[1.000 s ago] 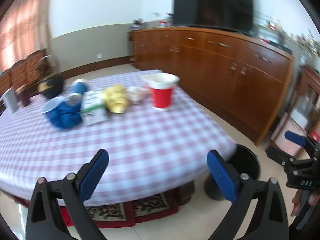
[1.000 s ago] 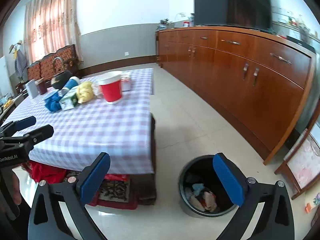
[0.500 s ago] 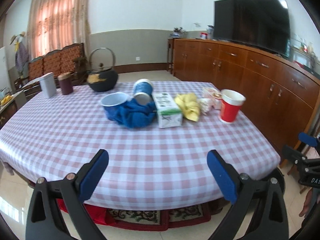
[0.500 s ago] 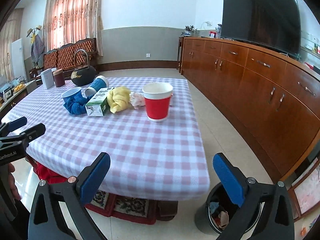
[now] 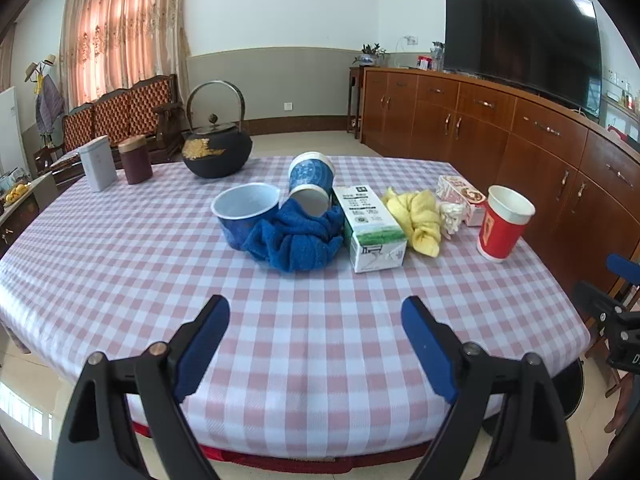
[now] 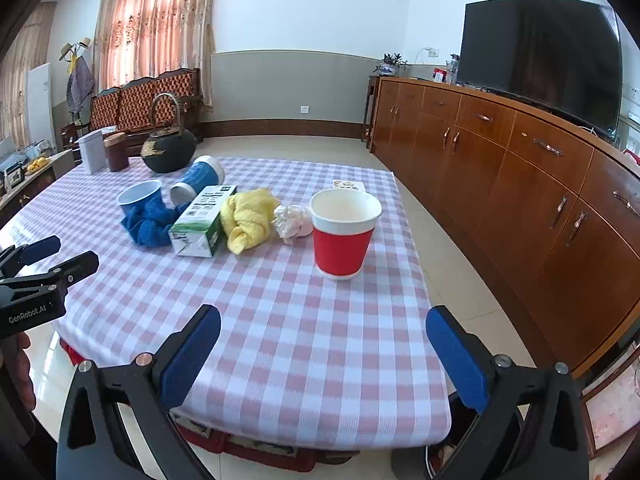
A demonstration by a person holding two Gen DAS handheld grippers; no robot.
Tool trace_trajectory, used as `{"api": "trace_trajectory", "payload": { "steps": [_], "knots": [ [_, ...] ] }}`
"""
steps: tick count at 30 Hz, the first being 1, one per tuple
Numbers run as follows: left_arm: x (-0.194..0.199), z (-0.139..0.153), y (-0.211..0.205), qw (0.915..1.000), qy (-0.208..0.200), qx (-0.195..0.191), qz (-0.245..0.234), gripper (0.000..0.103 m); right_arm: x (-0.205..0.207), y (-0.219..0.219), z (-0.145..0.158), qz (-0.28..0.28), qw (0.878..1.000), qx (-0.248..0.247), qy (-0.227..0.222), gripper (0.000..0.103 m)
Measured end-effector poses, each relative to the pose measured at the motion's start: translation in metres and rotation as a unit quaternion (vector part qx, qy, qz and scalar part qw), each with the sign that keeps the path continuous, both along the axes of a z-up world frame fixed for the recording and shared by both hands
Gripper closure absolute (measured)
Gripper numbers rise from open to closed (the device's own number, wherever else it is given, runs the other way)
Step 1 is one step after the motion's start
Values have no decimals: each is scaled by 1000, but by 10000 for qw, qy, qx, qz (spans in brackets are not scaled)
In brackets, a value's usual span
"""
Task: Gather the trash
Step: 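Move both tools back toward the table, then grasp the blue towel with the left tool while the right tool grasps the red-and-white paper cup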
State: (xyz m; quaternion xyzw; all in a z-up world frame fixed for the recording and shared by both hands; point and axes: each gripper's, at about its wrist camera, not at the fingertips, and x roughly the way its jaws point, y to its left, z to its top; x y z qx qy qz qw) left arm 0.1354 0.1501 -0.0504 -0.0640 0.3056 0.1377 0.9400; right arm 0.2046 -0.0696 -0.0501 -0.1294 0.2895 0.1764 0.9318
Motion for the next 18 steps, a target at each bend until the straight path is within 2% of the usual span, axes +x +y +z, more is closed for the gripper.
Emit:
{"api": "trace_trajectory", "payload": {
  "steps": [8, 13, 18],
  "knots": [
    [33, -7, 1, 9999, 110, 68, -51, 14, 40, 4, -12, -72, 9999, -46, 112, 0],
    [49, -16, 17, 9998, 186, -43, 94, 14, 63, 10, -19, -43, 9998, -92, 179, 0],
    [62, -23, 27, 9994, 266, 33, 227, 14, 85, 16, -25, -34, 9996, -70, 275, 0]
  ]
}}
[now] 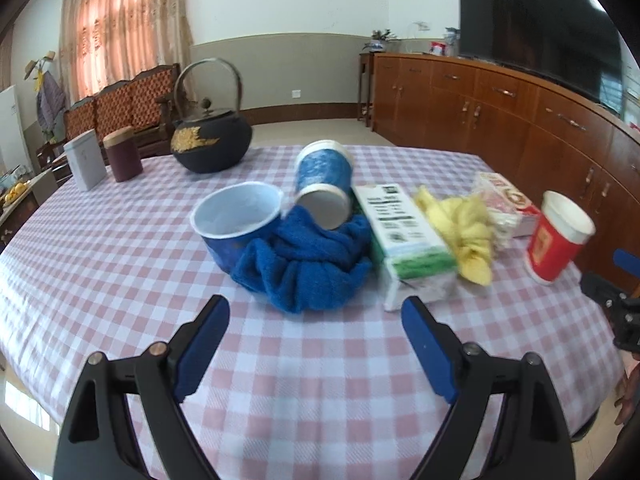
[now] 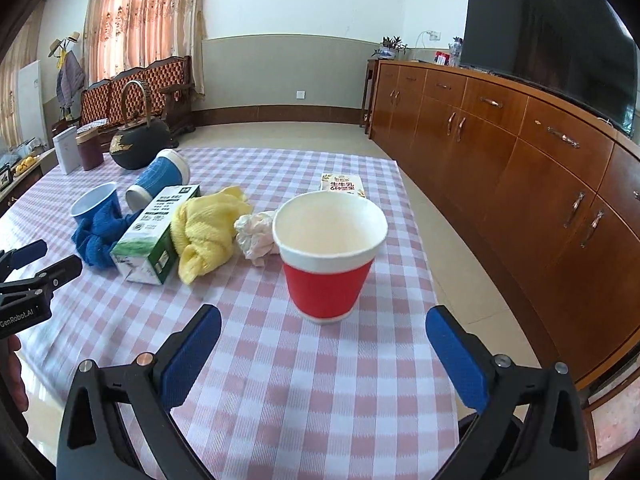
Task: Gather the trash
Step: 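Grasp the blue towel with the left tool while the right tool grasps the red-and-white paper cup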
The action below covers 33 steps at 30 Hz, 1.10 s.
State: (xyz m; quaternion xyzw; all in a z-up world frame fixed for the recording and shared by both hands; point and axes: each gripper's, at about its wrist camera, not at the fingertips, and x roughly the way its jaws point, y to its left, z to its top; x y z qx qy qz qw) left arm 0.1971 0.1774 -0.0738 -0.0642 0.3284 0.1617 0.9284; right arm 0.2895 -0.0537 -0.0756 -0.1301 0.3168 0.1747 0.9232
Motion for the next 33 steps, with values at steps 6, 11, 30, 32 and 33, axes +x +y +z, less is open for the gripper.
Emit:
{"api": "trace_trajectory", "payload": {
  "steps": [6, 11, 30, 32, 33],
  "knots": [
    [19, -8, 19, 9997, 141, -198, 100, 14, 23, 9, -6, 19, 10000, -44, 66, 0],
    [37, -13, 26, 9989, 319, -342, 52, 14, 39, 16, -12, 15, 9999, -75, 154, 0],
    [30, -13, 18, 9990, 341, -273, -121, 71, 43, 14, -14, 144, 9992, 89, 370, 44],
    [26, -11, 18, 9990, 307, -287, -129, 71, 39, 13, -10, 127, 9994, 102, 320, 44],
    [24, -10, 18, 9990, 298, -285, -150, 71, 37, 13, -9, 122, 9994, 104, 312, 44]
  ]
}}
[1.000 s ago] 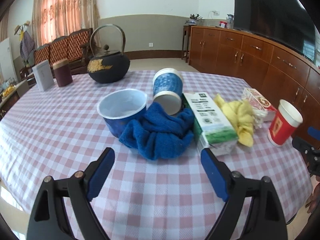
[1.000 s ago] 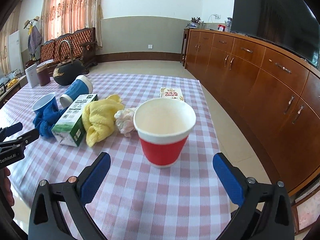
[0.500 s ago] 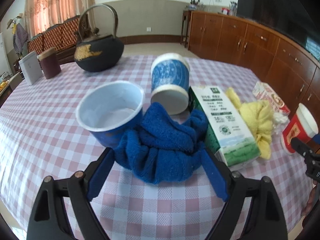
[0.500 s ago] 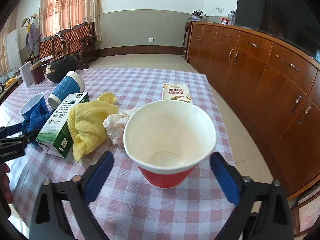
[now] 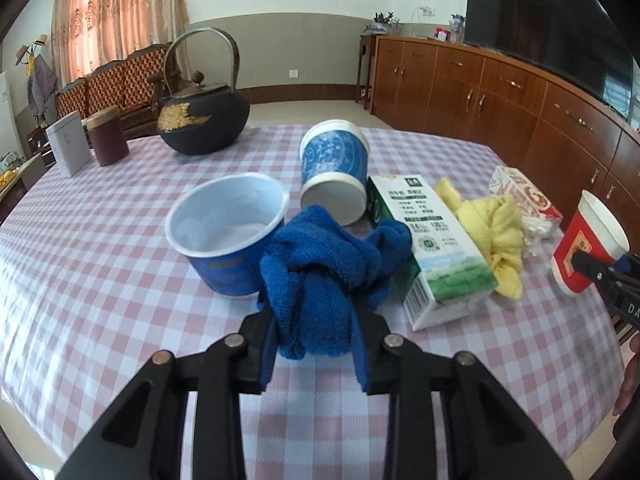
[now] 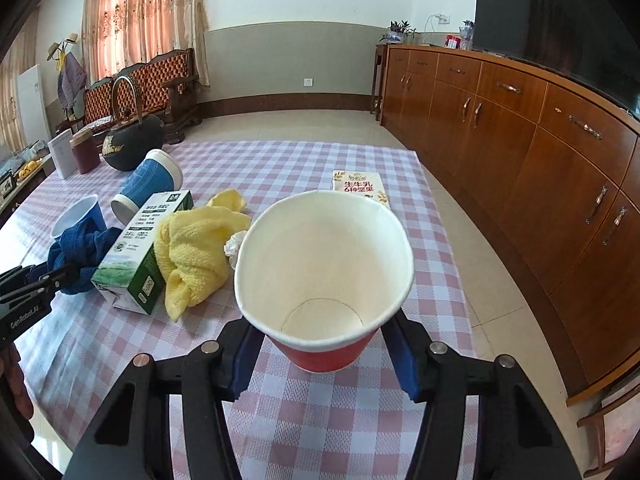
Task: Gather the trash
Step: 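Grasp the blue towel with the left tool while the right tool grasps the red-and-white paper cup, then carry the blue towel and paper cup over the black bucket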
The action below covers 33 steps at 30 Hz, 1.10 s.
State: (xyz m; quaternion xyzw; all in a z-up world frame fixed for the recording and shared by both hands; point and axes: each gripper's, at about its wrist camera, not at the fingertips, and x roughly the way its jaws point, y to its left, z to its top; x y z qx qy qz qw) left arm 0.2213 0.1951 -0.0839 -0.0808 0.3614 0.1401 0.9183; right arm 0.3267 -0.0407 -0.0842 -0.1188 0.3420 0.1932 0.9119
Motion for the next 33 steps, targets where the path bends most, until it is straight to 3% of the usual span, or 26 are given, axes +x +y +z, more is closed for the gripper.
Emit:
{"api": "trace_trajectory", "payload": {
  "steps": [10, 22, 33],
  "knots": [
    [-20, 10, -3, 9999, -60, 97, -89, 71, -30, -4, 11, 14, 10000, -10, -69, 44],
    [-28, 42, -10, 9986, -424, 205, -228, 71, -47, -7, 24, 14, 9999, 20, -154, 44],
    [-40, 48, -46, 9970, -535, 166, -539, 71, -69, -35, 35, -164, 9996, 44, -224, 44]
  ]
}}
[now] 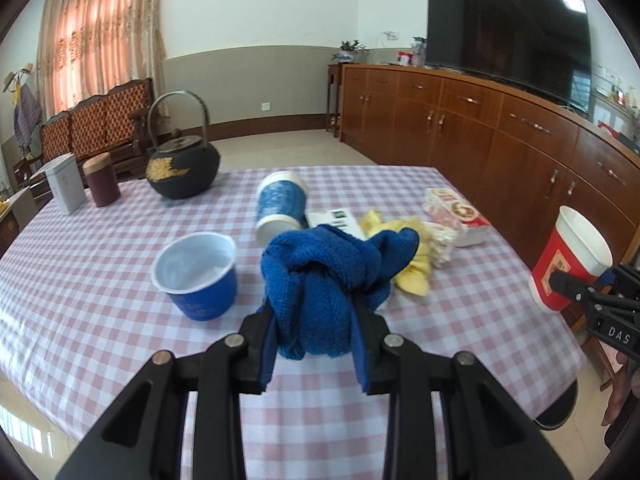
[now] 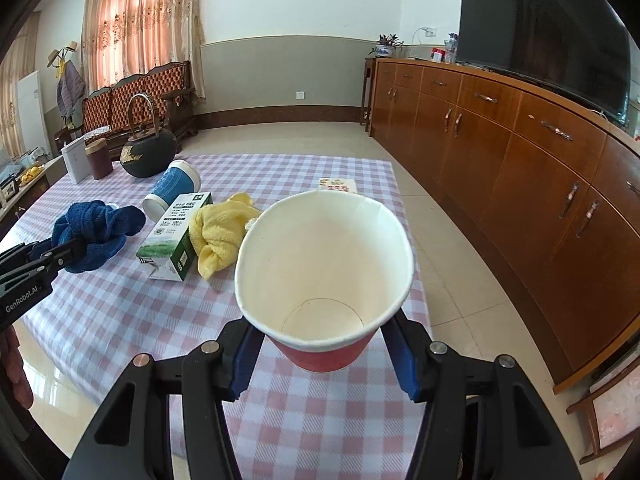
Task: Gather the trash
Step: 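Carry the blue towel and paper cup over the black bucket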
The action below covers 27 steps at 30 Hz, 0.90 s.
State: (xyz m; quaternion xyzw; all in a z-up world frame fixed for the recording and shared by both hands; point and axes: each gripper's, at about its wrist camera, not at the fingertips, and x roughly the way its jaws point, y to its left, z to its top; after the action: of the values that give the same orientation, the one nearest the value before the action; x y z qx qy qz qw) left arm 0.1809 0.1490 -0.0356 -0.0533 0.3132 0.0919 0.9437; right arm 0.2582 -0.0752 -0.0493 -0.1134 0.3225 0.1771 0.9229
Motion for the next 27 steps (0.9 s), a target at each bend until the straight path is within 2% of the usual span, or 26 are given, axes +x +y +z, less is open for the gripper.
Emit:
{"api": "trace_trajectory", "payload": {
  "steps": [15, 27],
  "knots": [
    [-14, 22, -63, 9983, -141, 80, -566, 71, -41, -53, 22, -342, 9991, 161, -172, 44],
    [-13, 29, -134, 9917, -200, 143, -1260, 71, -66, -122, 27, -874, 9957, 200, -217, 44]
  ]
}}
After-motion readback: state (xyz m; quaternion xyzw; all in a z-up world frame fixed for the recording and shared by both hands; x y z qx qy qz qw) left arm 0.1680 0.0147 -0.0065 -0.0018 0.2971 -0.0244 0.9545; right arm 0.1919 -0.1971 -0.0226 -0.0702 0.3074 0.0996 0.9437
